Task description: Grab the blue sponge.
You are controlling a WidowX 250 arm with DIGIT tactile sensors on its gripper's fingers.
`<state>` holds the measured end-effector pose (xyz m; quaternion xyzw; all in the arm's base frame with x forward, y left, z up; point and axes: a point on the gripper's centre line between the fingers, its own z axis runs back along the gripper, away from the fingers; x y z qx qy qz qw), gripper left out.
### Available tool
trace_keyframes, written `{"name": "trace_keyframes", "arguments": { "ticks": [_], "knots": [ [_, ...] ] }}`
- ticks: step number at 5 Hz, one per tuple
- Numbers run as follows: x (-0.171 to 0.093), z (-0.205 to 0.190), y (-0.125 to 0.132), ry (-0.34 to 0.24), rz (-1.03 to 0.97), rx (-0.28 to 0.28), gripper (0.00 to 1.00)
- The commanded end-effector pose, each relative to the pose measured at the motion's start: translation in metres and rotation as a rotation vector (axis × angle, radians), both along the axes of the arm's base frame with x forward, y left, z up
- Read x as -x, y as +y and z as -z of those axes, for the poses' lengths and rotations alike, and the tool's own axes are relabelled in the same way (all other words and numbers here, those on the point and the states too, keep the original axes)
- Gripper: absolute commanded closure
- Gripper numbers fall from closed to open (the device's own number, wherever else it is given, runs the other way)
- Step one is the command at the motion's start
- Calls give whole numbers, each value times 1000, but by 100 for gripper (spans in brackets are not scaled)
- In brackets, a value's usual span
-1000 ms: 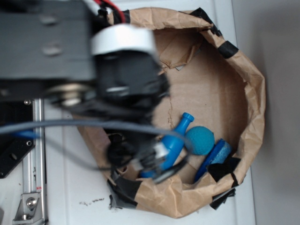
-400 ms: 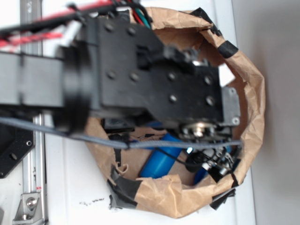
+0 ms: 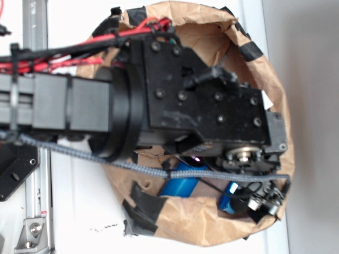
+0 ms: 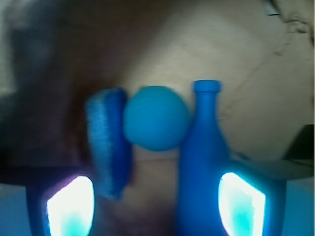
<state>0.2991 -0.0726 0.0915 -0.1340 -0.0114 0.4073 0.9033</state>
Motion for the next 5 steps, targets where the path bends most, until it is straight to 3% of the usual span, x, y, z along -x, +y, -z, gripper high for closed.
{"name": "trace_keyframes", "arguments": {
  "ticks": [1,3,4,5],
  "knots": [
    [-8,14,-14,-64,14,60,0],
    [-5,31,-18,-91,53,147,0],
    [-11,31,-19,-92,73,75,0],
    [-11,35,-20,-87,124,-57,0]
  ]
}}
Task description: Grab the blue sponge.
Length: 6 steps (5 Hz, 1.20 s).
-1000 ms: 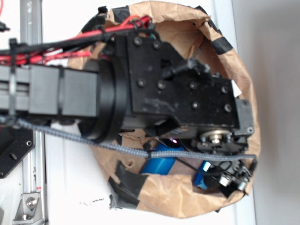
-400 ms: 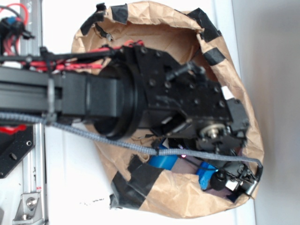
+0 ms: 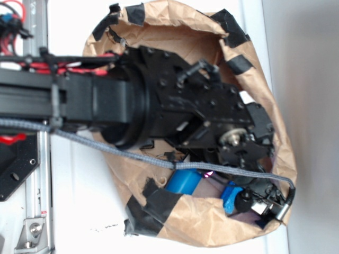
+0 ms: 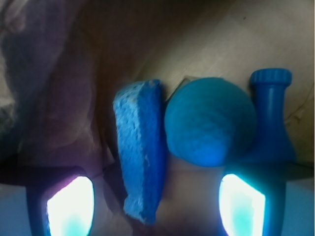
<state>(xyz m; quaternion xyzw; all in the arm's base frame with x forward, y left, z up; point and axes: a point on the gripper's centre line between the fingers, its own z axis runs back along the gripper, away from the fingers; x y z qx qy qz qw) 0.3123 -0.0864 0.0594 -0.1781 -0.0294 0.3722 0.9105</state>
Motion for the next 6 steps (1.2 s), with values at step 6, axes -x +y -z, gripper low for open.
{"name": "trace_keyframes", "arguments": {
  "ticks": [6],
  "knots": [
    [-3,-26,20,-129,163,-120,0]
  ]
}}
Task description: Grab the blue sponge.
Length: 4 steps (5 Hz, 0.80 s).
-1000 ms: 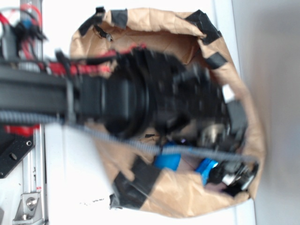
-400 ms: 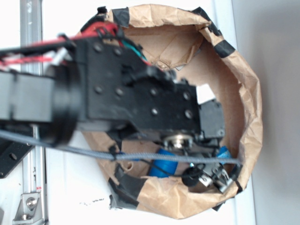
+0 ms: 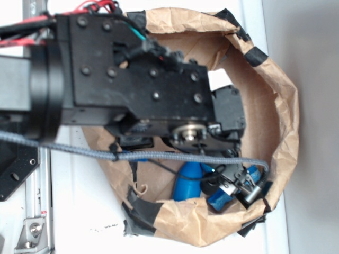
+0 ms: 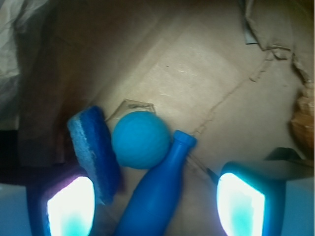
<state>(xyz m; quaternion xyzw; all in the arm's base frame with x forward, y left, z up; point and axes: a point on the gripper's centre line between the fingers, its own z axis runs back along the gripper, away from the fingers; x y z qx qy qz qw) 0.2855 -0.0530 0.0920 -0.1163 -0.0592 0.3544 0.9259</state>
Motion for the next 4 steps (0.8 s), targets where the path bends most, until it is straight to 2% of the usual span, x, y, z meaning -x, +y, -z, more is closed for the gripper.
{"name": "trace_keyframes", "arguments": {
  "ticks": [1,2,4],
  "knots": [
    [-35,-3,-37,-192,333,-167,0],
    [-36,-9,-44,-263,431,-300,0],
    [-39,9,-48,-347,633,-332,0]
  ]
}}
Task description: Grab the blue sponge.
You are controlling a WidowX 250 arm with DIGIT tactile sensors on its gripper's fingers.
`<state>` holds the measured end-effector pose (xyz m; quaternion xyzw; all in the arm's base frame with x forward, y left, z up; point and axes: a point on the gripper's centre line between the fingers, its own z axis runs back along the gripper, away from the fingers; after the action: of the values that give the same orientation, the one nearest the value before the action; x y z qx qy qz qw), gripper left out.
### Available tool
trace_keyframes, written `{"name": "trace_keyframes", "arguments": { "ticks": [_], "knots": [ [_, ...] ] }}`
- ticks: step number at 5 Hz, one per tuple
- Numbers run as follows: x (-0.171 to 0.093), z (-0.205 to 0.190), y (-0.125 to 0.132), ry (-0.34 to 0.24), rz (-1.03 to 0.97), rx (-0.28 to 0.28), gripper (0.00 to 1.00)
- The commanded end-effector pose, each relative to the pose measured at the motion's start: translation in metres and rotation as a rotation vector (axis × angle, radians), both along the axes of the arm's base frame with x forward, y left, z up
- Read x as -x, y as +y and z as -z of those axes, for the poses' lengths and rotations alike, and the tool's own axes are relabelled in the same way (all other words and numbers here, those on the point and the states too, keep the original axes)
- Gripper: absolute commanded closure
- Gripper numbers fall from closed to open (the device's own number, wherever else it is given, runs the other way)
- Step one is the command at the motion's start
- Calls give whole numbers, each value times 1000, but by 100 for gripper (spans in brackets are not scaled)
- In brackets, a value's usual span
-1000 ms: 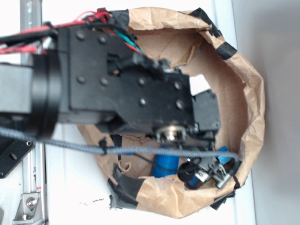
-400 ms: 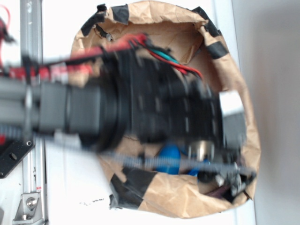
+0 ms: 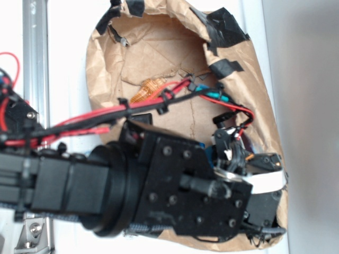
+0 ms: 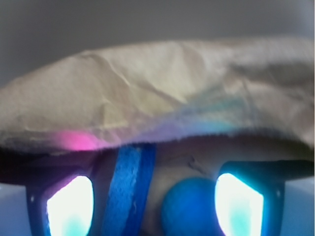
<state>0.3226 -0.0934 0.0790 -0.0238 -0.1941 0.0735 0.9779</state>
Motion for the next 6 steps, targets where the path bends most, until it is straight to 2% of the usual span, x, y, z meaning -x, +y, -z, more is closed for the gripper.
{"name": "trace_keyframes", "arguments": {
  "ticks": [1,2,3,4,5,6],
  "knots": [
    [0,2,-5,-117,236,11,0],
    [4,16,13,-79,262,133,0],
    [3,31,25,59,168,137,0],
    [3,41,41,80,106,173,100],
    [0,43,40,67,124,113,100],
    [0,37,40,51,116,110,100]
  ]
}}
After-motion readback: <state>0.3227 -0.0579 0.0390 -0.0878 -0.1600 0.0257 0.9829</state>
